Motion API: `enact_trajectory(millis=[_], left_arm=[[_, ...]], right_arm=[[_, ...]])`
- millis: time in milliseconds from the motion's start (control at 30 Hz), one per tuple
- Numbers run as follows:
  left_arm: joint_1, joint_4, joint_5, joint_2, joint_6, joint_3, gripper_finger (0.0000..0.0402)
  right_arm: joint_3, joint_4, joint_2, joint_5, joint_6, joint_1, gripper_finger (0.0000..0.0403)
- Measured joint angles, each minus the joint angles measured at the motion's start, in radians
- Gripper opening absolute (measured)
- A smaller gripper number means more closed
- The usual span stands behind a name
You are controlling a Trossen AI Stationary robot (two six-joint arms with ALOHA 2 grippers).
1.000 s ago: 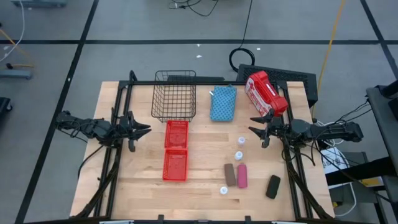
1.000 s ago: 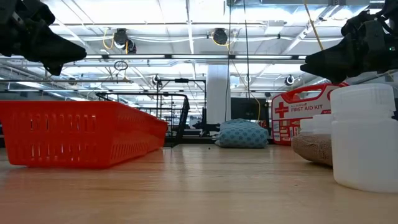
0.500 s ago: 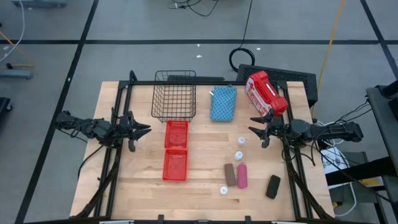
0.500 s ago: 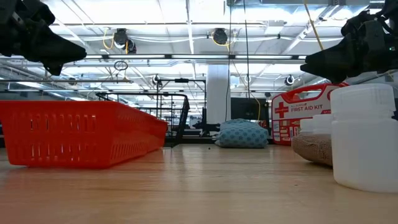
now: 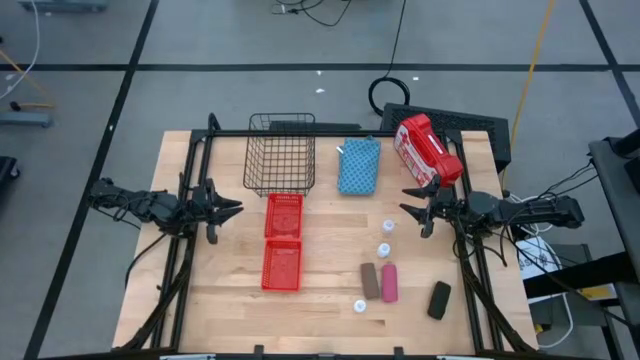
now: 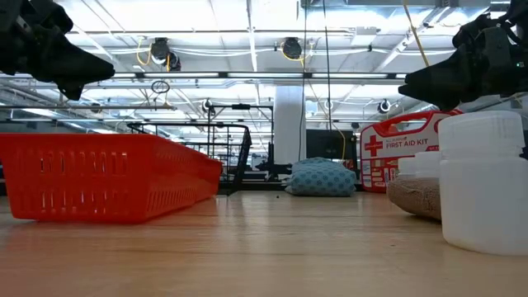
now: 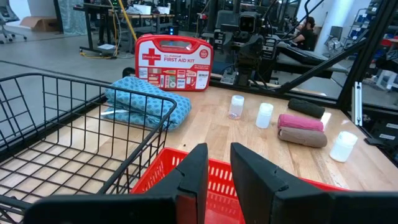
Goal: Pick & place medical supplies in basket/bin
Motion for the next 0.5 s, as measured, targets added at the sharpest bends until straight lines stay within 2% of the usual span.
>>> enact_trajectory(millis=[500], left_arm=[[0.000, 0.000, 0.000, 0.000, 0.000, 0.000, 0.0074]], right_arm=[[0.000, 0.000, 0.000, 0.000, 0.000, 0.000, 0.0202]])
